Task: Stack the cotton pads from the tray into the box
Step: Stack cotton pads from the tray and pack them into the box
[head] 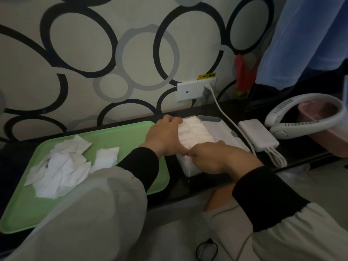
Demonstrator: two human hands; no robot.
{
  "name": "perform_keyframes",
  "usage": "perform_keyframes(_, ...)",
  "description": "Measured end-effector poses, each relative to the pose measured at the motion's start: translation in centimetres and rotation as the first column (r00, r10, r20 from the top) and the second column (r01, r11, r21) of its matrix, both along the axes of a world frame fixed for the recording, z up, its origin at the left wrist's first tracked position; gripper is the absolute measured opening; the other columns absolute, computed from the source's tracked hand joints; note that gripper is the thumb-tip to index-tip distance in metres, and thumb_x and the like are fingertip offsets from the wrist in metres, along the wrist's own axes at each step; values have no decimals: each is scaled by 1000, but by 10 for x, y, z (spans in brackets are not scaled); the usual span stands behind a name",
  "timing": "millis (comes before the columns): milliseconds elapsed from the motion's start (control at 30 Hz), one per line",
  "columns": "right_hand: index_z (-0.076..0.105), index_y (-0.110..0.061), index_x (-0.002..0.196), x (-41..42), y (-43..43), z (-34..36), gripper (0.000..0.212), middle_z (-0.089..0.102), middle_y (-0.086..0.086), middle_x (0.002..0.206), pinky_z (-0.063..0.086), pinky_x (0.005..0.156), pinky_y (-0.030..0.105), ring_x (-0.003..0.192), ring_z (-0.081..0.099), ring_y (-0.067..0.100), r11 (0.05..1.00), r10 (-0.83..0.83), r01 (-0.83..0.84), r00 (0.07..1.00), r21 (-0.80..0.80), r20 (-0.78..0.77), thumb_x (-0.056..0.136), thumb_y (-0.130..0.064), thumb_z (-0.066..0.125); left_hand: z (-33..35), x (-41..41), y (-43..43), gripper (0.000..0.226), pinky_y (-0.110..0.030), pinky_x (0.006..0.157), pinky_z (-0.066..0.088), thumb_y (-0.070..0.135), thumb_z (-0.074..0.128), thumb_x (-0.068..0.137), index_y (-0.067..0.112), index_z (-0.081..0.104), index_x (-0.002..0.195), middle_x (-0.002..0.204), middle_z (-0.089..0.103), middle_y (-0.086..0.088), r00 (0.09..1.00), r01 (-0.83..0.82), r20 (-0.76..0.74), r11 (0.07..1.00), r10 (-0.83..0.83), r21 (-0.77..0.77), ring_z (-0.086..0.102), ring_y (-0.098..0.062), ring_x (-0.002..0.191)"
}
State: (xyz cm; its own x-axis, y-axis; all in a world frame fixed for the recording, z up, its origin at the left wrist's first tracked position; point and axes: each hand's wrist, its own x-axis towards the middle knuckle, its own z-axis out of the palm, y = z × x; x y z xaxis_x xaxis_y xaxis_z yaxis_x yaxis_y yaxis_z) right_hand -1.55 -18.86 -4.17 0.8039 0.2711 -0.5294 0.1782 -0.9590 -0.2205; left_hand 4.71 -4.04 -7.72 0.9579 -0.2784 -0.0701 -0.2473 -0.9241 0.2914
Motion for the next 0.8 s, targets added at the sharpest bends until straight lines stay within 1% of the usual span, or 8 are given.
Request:
perform_keyframes(100,45,-18,143,0,4,4,42,44,10,145,22,107,41,130,39,30,1000,0,0,1000,-14,1,103,-23,32,-2,-1,1,109,-43,111,37,56,85,60,28,31,150,147,34,-2,1000,-2,8,1000,2,-11,38,-27,132)
perform_keyframes(267,57,-25,129,2,3,-4,39,57,4,131,24,102,44,120,48,25,996,27,-12,984,-88,175,100,-30,33,-3,0,2,110,-46,112,36,58,84,60,28,30,152,149,33,-3,1000,3,17,1000,-3,0,39,-28,133)
perform_keyframes(367,57,-26,131,3,0,-8,40,57,5,129,21,105,47,122,48,26,991,38,-21,991,-130,128,96,-23,37,-3,-1,1,118,-46,113,35,63,84,55,27,28,153,150,32,-1,1000,0,5,1000,0,14,39,-27,133)
perform_keyframes(400,57,-25,131,3,-2,-9,40,57,5,129,22,106,47,121,48,26,994,26,-12,992,-108,125,96,-20,38,-3,-1,1,119,-46,113,34,63,85,56,27,27,153,152,31,-1,1000,3,-10,1000,-3,3,39,-26,134)
perform_keyframes(467,61,-27,127,3,-7,-10,36,60,4,126,35,105,43,117,53,26,1000,-23,26,986,-14,165,96,-19,44,-2,-3,5,115,-44,116,31,58,86,62,23,27,154,156,29,0,998,12,-61,995,-18,-98,37,-23,139)
perform_keyframes(567,71,-35,106,6,-16,-12,23,68,-6,109,52,91,40,103,60,18,980,-141,99,957,173,252,88,-26,60,4,-14,20,95,-30,113,32,41,83,76,21,32,153,155,38,-1,997,-33,-81,952,8,-304,39,-20,140)
perform_keyframes(667,72,-32,85,8,-11,-9,11,70,-10,88,55,81,40,90,63,14,962,-202,114,909,249,365,85,-34,61,9,-35,50,77,-21,102,32,35,78,83,22,41,148,149,48,3,995,-94,-14,923,96,-372,46,-16,135)
perform_keyframes(800,72,-24,85,2,20,-9,16,71,-6,86,54,79,38,84,63,14,918,-200,21,886,396,418,91,-31,58,3,-62,108,47,-27,105,41,30,76,86,21,59,128,128,64,6,969,-233,-33,856,246,-461,57,-11,121)
